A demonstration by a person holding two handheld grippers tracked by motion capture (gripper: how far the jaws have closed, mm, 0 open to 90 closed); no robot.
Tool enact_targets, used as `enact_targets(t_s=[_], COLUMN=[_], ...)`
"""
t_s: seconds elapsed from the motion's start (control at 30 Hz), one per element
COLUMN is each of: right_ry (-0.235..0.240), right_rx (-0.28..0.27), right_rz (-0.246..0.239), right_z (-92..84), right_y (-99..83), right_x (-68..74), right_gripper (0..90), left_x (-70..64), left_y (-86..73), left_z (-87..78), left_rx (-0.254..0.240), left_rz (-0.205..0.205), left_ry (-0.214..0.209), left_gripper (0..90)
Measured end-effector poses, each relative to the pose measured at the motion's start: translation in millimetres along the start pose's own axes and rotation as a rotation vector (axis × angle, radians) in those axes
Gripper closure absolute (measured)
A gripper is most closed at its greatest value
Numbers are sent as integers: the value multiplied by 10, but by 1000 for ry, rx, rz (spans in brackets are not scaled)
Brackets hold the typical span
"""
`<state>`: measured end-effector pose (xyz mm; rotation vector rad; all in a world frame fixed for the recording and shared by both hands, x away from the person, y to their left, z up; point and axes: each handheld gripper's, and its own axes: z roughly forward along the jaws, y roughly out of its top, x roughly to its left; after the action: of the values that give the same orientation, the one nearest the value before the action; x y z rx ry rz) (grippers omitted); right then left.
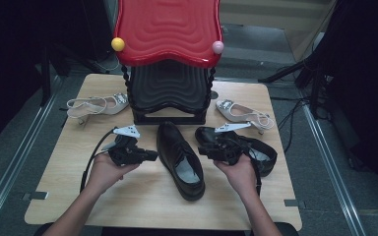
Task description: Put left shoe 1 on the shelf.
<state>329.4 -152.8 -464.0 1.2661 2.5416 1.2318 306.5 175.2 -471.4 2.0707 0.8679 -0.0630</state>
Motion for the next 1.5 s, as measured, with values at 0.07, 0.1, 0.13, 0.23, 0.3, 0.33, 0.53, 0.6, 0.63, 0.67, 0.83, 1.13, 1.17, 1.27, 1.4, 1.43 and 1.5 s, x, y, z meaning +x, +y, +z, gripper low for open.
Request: enact_targets(t_s=[0.07, 0.1, 0.13, 0.23, 0.3, 0.33, 0.53, 0.6, 0.63, 0.67, 0.83, 1.13, 1.17, 1.27, 1.4, 1.43, 1.5], right_ry=[12, 14, 9, 12, 25, 30, 52, 56, 61, 67, 86, 123, 130, 140, 143, 146, 146], right_rx=[2, 7, 12, 31, 39, 46, 89, 100, 106, 119, 160, 229, 235, 258, 273, 275, 283], right_rz=[16, 12, 0, -10, -10, -11, -18, -17, -20, -14, -20, -26, -28, -42, -42, -43, -43], right_z=[-75, -109, -139, -224, -273, -293, -377, -383, -377, -373, -322, -143, -120, -54, 20, 37, 72], right_y=[61, 87, 113, 179, 210, 221, 266, 276, 279, 281, 274, 206, 197, 179, 176, 175, 170], right_x=[41, 68, 96, 181, 226, 246, 377, 416, 431, 449, 527, 595, 603, 638, 677, 688, 710], right_gripper=[690, 690, 690, 668, 668, 668, 679, 678, 678, 678, 662, 634, 633, 642, 642, 642, 640], left_x=[26, 35, 43, 54, 59, 56, 77, 82, 80, 78, 61, 87, 83, 58, 58, 61, 66], left_y=[68, 105, 145, 272, 360, 403, 690, 786, 830, 874, 1079, 1387, 1436, 1564, 1756, 1799, 1893], left_z=[-55, -82, -111, -197, -239, -257, -390, -434, -454, -473, -536, -673, -702, -769, -870, -897, -953], left_rx=[-5, -6, -6, -18, -15, -13, -24, -31, -34, -35, -19, -53, -66, -73, -72, -77, -75], left_rz=[-3, 1, 5, 10, 21, 21, 36, 52, 57, 63, 91, 87, 86, 105, 134, 141, 152], left_ry=[-3, 9, 17, 32, 43, 51, 49, 61, 63, 66, 84, 60, 52, 59, 95, 102, 123], left_gripper=[870, 870, 869, 862, 863, 864, 887, 884, 881, 878, 880, 880, 880, 881, 888, 891, 900])
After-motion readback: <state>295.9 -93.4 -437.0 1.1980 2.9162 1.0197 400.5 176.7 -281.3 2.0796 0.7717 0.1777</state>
